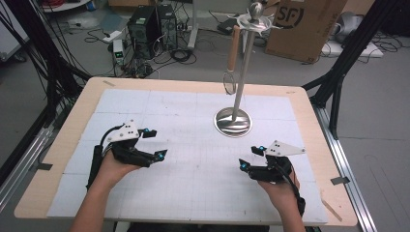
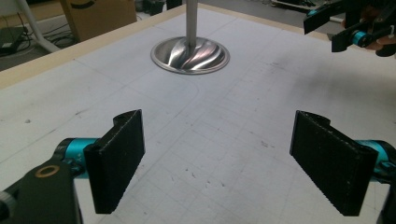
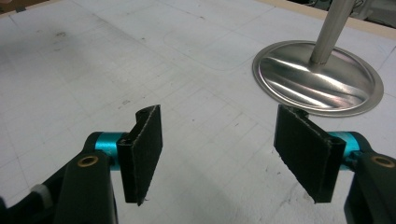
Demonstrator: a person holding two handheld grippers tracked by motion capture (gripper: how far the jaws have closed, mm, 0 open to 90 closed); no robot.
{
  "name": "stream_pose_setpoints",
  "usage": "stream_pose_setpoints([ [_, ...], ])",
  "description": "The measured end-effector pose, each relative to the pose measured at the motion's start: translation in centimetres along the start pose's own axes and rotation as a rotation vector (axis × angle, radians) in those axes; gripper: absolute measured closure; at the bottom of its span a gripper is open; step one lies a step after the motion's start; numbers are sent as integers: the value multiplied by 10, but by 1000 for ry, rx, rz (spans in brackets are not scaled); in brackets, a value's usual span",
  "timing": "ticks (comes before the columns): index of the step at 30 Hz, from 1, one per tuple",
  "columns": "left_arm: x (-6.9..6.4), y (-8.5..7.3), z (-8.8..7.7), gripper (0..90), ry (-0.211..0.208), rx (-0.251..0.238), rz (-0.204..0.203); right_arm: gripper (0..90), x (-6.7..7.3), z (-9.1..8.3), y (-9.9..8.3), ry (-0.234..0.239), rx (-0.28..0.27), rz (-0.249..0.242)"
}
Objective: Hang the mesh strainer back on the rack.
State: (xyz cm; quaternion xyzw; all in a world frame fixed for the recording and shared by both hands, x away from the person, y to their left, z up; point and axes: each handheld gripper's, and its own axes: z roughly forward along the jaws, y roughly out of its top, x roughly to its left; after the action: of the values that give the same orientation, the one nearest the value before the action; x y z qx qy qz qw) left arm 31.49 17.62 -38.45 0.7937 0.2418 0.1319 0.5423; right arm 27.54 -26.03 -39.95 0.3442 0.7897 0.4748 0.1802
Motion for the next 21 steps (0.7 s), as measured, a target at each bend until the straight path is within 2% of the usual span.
stream_pose_setpoints([
  [21,-1,-2,2,186,4,11,5,318,1,3,1,5,3,-3],
])
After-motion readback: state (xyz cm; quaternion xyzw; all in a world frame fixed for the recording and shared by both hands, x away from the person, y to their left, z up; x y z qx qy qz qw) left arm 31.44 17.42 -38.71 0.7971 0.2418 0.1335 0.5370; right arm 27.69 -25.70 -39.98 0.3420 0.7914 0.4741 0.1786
